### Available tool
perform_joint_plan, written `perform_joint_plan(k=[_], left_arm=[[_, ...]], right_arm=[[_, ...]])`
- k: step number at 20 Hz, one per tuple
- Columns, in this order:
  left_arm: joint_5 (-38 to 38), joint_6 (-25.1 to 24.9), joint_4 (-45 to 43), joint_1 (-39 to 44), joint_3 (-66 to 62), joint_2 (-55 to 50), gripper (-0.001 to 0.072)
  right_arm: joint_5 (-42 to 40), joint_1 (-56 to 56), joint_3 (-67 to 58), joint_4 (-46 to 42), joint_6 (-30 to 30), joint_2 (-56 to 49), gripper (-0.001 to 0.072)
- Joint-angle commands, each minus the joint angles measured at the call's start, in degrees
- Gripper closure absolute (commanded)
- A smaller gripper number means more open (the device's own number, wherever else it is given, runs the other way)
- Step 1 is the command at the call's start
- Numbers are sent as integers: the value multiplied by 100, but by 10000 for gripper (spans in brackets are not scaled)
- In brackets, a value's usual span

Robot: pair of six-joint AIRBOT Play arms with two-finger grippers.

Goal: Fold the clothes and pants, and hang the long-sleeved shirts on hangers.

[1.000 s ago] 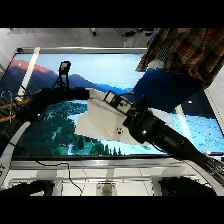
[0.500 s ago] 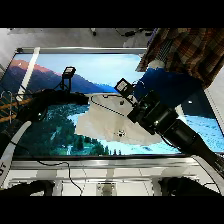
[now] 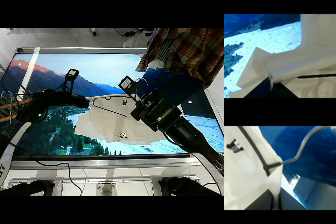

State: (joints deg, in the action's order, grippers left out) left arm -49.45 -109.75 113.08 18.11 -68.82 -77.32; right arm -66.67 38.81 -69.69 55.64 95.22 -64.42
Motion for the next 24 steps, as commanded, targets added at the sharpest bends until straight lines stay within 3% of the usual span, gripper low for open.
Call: perform_joint_plan(k=[1, 3, 6, 8, 15, 18, 21, 24], left_arm=[[-280, -424, 660, 17, 0, 273, 680], [-599, -796, 317, 98, 0, 411, 679], [-1132, -791, -37, 138, 0, 400, 678], [-1117, -793, 428, 142, 0, 422, 679], [-11, -817, 2302, 162, -103, 490, 679], [149, -817, 2385, 520, -140, 437, 679], [-103, -813, 2162, 1224, -138, 197, 679], [-354, -811, 2155, 1790, -136, -15, 679]], right_arm=[[13, -24, 0, -31, 44, -125, 669], [192, -26, 0, -26, 22, -157, 669], [323, -24, 0, -15, -17, -186, 669], [264, -24, 0, 22, -13, -269, 669], [278, -17, 2, 658, 2, -577, 668], [533, 238, 0, 800, -2, -570, 668], [1029, 542, 0, 761, -28, -573, 668], [968, 459, 0, 629, -179, -570, 668]])
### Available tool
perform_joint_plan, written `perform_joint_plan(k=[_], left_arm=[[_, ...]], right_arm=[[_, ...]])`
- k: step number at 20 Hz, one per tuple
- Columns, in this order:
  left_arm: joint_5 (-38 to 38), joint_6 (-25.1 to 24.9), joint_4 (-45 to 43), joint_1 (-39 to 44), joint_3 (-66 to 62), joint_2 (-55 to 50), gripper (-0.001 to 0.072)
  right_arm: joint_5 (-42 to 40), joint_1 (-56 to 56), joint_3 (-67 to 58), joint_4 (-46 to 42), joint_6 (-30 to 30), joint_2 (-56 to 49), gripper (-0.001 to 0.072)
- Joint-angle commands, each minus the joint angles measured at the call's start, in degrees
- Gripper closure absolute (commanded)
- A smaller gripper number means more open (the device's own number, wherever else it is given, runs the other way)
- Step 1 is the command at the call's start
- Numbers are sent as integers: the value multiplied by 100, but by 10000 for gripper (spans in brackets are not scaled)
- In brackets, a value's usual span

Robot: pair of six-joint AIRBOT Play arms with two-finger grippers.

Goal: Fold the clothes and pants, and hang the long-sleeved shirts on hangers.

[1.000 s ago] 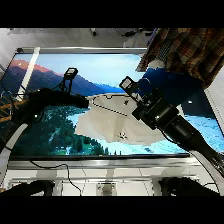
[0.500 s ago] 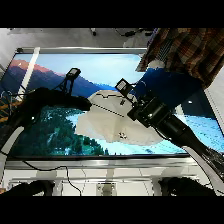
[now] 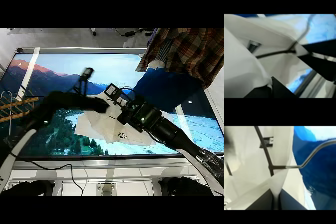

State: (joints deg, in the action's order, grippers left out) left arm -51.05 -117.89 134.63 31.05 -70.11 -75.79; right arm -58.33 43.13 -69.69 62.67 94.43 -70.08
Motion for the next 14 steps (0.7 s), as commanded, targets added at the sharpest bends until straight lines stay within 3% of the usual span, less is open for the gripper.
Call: perform_joint_plan(k=[1, 7, 10, 12, 13, 14], left_arm=[[-243, 26, 2, 632, -7, -177, 679], [-1266, 31, 39, 901, -7, -173, 679], [-1353, -118, 42, 844, -7, -157, 655], [-1342, -181, 55, 726, -9, -39, 347], [-1331, -341, 90, 640, -9, 87, 287], [-1325, -476, 94, 564, -9, 251, 288]], right_arm=[[131, -39, 0, -118, -96, 0, 668], [232, -249, -7, -605, -72, 94, 669], [433, -249, -7, -612, 11, 404, 669], [448, -249, -7, -612, 273, 656, 669], [450, -251, -7, -616, 354, 778, 669], [446, -251, -7, -621, 455, 881, 669]])
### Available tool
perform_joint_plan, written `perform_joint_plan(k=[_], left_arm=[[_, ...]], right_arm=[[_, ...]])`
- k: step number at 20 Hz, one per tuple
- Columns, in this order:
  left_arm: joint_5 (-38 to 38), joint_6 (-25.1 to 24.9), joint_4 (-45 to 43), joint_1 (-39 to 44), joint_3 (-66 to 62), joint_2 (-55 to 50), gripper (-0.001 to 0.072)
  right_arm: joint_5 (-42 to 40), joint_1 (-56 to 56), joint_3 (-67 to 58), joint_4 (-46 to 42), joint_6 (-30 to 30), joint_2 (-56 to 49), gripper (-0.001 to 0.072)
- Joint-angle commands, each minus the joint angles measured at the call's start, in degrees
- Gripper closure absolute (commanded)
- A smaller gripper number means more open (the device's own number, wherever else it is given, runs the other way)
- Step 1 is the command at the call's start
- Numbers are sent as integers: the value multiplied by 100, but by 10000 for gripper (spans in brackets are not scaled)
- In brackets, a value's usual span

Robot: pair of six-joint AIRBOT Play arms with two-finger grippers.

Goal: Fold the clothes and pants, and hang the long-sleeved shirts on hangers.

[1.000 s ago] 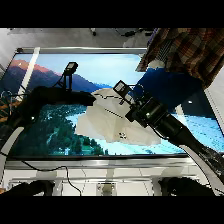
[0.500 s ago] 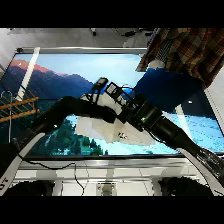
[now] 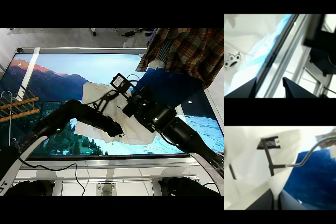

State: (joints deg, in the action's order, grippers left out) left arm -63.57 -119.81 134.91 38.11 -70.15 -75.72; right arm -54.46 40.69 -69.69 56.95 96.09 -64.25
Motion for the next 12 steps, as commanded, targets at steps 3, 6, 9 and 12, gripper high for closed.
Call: perform_joint_plan(k=[3, 6, 9, 12], left_arm=[[-72, -584, 59, -457, -4, 975, 288], [-76, -581, 55, -872, -4, 1840, 288], [-35, -586, -4, -1261, -2, 2522, 288], [592, -678, -203, -1521, -4, 2796, 288]], right_arm=[[44, -116, -7, -151, 398, 520, 669], [87, -542, -7, -133, 413, 785, 671], [254, -1084, -74, 560, 940, 1244, 672], [0, -1427, -365, 2658, 2780, 1582, 673]])
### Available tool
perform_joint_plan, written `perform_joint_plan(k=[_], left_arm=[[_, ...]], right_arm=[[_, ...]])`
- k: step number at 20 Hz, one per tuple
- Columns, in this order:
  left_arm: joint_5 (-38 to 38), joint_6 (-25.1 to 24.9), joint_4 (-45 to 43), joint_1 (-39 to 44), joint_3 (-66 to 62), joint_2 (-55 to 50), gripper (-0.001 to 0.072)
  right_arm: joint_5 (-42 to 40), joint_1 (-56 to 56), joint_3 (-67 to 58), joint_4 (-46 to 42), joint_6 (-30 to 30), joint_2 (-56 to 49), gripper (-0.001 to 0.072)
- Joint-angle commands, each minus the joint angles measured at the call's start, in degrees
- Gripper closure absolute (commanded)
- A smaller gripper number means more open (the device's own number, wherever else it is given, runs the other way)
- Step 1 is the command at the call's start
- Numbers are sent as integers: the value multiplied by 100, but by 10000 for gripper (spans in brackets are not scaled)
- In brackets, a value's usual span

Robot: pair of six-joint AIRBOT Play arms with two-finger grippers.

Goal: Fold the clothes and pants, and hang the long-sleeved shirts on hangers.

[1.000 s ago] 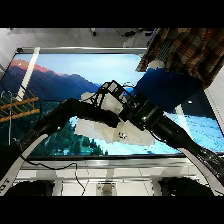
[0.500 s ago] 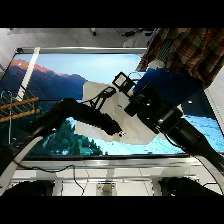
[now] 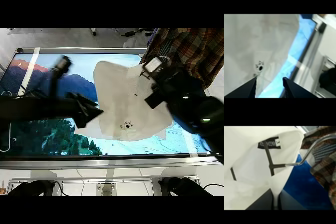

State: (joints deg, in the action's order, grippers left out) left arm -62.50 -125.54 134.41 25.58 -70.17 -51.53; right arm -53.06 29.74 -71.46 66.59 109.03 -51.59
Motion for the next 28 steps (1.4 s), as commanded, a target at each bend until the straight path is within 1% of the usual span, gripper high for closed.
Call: perform_joint_plan(k=[1, 2, 3, 5, 6, 8, 9, 12, 14, 18, 19, 20, 21, 23, 24, 25, 26, 27, 28], left_arm=[[684, -402, -151, -284, 0, 378, 287], [763, -973, -144, -280, 0, 354, 285], [654, -1871, -129, -245, 0, 321, 285], [592, -2894, -125, -236, 0, 295, 253], [590, -3305, -131, -236, 0, 295, 223], [468, -3866, -98, -234, 0, 254, 223], [269, -4015, -20, -236, 0, 179, 222], [-573, -4039, -17, -234, 0, -234, 218], [-953, -4039, 149, -236, 0, -570, 205], [-649, -4037, 236, -236, 0, -1051, 212], [-610, -4035, 238, -236, 0, -1132, 262], [-586, -4030, 236, -236, 0, -1202, 543], [-568, -4006, 249, -236, 0, -1250, 680], [-334, -3344, 284, -234, 2, -1294, 679], [-238, -3119, 282, -236, 2, -1296, 680], [-120, -2903, 280, -236, 2, -1298, 680], [-15, -2734, 282, -234, 2, -1298, 680], [103, -2555, 280, -236, 2, -1300, 680], [208, -2426, 278, -236, 2, -1303, 680]], right_arm=[[-463, -328, -306, 2190, 2072, 361, 673], [-787, -319, -409, 2520, 2391, 361, 673], [-1075, -321, -468, 2677, 2557, 361, 672], [-1547, -321, -466, 2686, 2577, 354, 672], [-1720, -321, -466, 2704, 2586, 356, 672], [-1878, -319, -466, 2837, 2704, 361, 672], [-1888, -319, -468, 2949, 2745, 361, 672], [-1902, -319, -468, 3335, 2973, 361, 671], [-1902, -319, -466, 3574, 3123, 361, 671], [-1976, -319, -468, 3779, 3176, 361, 671], [-2024, -319, -468, 3788, 3191, 361, 671], [-2031, -319, -468, 3797, 3191, 363, 671], [-2015, -321, -466, 3792, 3193, 361, 670], [-1939, -326, -468, 3689, 3042, 361, 669], [-1827, -326, -468, 3530, 2682, 363, 611], [-1690, -326, -468, 3333, 2181, 365, 431], [-1626, -326, -468, 3110, 1749, 378, 267], [-1598, -326, -468, 2850, 1300, 411, 210], [-1598, -326, -472, 2566, 866, 472, 211]])
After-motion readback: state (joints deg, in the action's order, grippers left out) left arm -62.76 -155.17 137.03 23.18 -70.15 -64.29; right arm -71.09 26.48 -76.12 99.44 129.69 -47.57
